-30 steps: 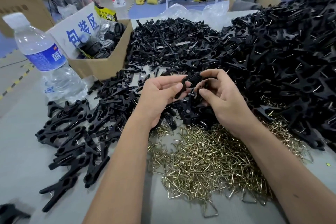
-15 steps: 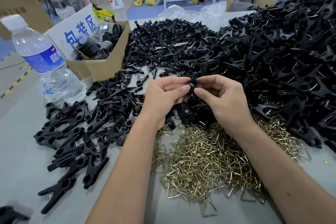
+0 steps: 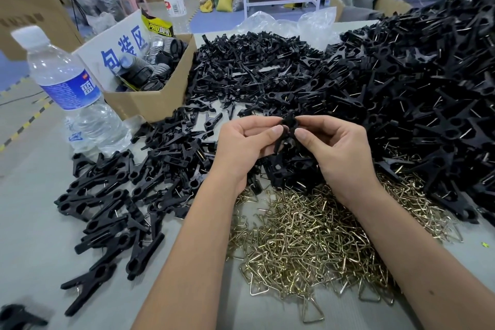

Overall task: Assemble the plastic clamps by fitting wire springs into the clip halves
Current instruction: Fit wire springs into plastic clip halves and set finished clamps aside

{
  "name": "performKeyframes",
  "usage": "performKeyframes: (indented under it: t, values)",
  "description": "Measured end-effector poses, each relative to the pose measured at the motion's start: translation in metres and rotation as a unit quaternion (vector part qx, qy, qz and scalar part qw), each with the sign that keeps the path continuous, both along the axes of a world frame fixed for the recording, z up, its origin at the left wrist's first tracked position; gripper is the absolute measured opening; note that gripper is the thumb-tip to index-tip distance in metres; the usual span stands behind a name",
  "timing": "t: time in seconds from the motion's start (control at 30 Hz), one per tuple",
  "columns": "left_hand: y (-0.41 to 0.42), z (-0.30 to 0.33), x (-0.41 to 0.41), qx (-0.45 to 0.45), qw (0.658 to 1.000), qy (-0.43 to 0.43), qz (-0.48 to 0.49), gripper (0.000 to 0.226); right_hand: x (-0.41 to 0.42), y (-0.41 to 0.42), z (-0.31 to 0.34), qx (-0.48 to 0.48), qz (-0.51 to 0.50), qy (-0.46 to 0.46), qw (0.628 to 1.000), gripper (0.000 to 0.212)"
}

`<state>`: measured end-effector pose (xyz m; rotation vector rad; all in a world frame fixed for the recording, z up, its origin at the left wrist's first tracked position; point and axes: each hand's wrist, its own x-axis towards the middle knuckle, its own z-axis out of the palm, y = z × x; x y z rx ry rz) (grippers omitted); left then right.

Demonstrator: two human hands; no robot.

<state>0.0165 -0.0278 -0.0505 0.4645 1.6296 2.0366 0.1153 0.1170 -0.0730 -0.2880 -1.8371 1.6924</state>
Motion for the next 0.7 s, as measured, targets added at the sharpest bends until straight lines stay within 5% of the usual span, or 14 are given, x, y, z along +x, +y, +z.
performKeyframes:
  t: [0.7]
  values:
    - [-0.0061,0.0034,-0.0010,0.024,0.999,-0.014,-0.026,0.019,-0.0016,0.0022,-0.0005,-0.031,0.002,0.005,0.999,0.019]
